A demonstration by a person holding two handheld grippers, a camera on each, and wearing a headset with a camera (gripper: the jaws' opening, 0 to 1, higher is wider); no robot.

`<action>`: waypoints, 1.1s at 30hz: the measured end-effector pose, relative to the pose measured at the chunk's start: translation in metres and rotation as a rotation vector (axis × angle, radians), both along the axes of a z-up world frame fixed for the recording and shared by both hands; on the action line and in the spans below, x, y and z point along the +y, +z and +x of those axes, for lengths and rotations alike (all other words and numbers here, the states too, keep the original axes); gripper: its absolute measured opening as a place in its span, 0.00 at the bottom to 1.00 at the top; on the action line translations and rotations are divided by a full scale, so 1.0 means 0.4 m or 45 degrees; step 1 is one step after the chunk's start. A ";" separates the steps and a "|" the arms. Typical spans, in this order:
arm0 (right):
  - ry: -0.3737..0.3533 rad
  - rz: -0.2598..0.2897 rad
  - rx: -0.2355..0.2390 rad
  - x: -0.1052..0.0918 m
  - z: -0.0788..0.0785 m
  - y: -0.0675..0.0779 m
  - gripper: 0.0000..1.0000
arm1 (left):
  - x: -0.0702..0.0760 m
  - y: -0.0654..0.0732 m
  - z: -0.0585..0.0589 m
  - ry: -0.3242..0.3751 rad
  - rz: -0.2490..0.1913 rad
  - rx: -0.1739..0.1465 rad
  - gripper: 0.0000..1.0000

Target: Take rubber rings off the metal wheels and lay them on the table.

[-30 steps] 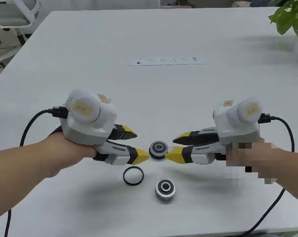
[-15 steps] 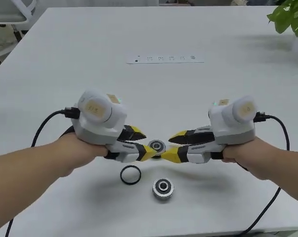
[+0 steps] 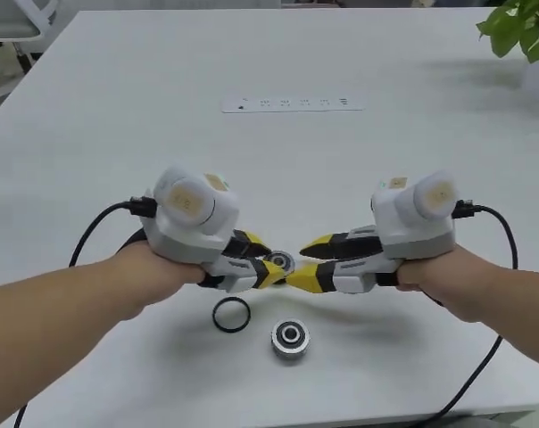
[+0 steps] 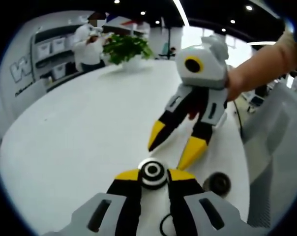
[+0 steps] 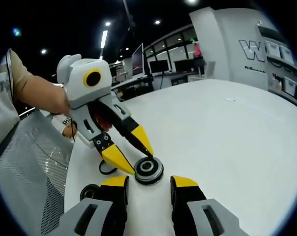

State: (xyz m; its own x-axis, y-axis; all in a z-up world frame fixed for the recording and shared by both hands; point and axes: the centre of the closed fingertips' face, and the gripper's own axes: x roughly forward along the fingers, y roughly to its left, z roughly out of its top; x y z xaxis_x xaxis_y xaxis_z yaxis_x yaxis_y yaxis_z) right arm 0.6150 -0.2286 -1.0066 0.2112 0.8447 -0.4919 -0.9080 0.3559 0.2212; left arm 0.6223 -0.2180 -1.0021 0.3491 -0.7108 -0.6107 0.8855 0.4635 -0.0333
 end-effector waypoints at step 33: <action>0.004 -0.012 -0.008 0.006 -0.005 -0.003 0.31 | -0.005 -0.001 0.007 -0.033 0.079 -0.074 0.13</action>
State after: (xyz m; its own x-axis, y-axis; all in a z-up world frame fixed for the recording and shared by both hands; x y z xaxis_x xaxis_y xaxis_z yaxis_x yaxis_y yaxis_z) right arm 0.6129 -0.2263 -1.0077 0.2116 0.8407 -0.4984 -0.9105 0.3549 0.2121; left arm 0.6253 -0.2201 -1.0024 0.3670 -0.6815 -0.6331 0.8968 0.4400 0.0462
